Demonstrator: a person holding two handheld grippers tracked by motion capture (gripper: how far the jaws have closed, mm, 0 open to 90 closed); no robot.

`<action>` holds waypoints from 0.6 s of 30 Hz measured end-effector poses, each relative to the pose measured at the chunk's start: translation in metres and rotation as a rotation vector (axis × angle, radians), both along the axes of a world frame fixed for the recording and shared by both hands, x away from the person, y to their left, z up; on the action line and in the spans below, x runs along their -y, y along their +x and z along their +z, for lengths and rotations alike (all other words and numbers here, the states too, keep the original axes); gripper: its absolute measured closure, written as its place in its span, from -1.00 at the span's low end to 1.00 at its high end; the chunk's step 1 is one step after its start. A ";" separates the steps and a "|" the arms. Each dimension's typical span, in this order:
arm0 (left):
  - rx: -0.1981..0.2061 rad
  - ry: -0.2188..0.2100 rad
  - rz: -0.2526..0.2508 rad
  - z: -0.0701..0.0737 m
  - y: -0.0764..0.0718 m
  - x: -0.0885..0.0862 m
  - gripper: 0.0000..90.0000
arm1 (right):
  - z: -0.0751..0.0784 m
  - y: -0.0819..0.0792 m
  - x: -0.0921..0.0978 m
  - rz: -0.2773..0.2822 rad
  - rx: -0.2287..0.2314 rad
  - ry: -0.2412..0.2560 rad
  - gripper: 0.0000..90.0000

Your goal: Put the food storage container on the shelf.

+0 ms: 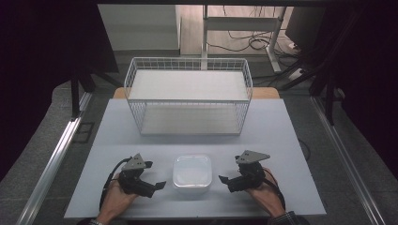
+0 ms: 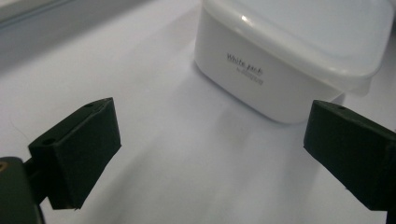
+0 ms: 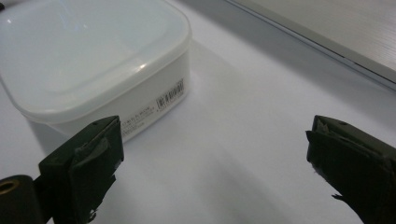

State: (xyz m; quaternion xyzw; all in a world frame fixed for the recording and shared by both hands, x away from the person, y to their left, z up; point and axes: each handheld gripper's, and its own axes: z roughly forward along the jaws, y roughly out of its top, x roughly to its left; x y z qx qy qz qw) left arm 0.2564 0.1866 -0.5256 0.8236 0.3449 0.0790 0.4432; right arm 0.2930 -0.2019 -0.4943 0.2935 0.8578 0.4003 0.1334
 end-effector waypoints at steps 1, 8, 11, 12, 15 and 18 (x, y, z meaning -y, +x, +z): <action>-0.001 0.000 0.001 0.001 0.000 0.000 -0.91 | 0.001 0.000 0.000 0.001 0.001 0.005 -0.92; -0.013 -0.036 -0.003 0.012 -0.001 0.003 -0.87 | 0.009 -0.002 -0.003 0.014 0.013 0.041 -0.93; -0.017 -0.061 0.000 0.018 0.000 0.005 -0.87 | 0.013 -0.003 -0.006 0.019 -0.003 0.067 -0.93; -0.017 -0.061 0.000 0.018 0.000 0.005 -0.86 | 0.013 -0.003 -0.006 0.019 -0.003 0.067 -0.93; -0.026 -0.090 0.003 0.023 0.001 0.008 -0.87 | 0.016 -0.004 -0.011 0.019 -0.019 0.087 -0.92; -0.026 -0.093 -0.001 0.026 0.002 0.013 -0.87 | 0.017 -0.004 -0.014 0.018 -0.027 0.094 -0.91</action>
